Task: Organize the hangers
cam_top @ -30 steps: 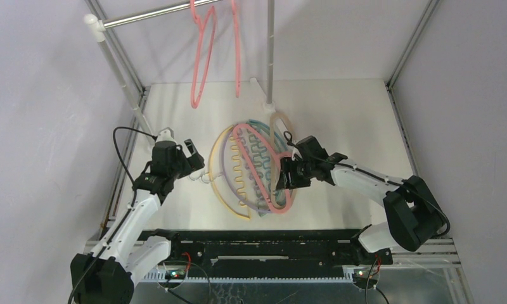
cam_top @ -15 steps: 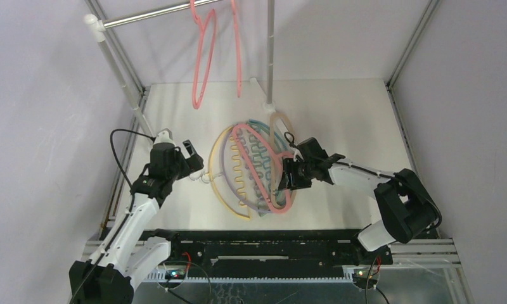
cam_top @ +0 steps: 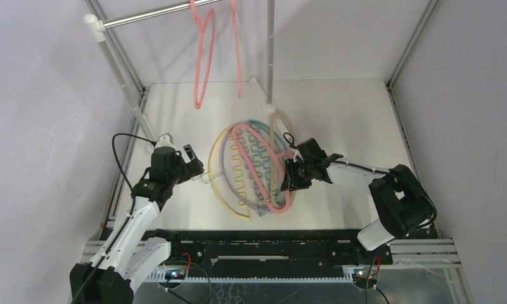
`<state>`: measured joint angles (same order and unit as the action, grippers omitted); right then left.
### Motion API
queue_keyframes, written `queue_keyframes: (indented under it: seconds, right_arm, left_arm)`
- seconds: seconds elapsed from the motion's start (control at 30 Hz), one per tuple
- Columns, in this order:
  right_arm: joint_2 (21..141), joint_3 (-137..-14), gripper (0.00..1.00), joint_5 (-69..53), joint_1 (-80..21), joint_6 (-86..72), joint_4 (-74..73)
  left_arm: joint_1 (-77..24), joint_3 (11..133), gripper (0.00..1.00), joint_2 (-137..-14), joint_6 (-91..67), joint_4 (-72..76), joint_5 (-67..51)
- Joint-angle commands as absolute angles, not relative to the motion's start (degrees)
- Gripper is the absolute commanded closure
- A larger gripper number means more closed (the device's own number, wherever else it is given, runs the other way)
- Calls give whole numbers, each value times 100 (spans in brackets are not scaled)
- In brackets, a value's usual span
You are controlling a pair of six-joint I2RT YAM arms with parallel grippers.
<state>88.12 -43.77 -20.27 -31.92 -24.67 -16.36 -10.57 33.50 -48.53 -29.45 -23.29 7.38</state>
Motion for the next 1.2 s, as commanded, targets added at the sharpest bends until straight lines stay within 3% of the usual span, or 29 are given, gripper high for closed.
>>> queue_keyframes:
  seconds: [0.0, 0.1, 0.23, 0.47, 0.73, 1.17]
  right_arm:
    - [9069, -4373, 56, -2208, -3302, -2532, -1248]
    - [9166, -4354, 65, -2274, -3375, -2524, -1193]
    - [9227, -4354, 100, -2364, -3489, -2540, -1241]
    - [8295, -4525, 100, -1801, -3516, -2378, -2265]
    - [6921, -5849, 100, -276, -3708, -2024, -4387]
    - [7279, -8004, 100, 2134, -3850, -1201, -5302]
  left_arm:
    - [-1026, 3263, 1, -4666, -2828, -2259, 780]
    - [-1021, 3255, 0, -4628, -2802, -2325, 818]
    - [-1023, 3198, 0, -4556, -2840, -2345, 834]
    - [-1022, 3172, 1, -4512, -2924, -2232, 814]
    - [-1024, 3325, 0, -4648, -2986, -1914, 788]
    - [-1027, 3694, 2, -5135, -3093, -1512, 667]
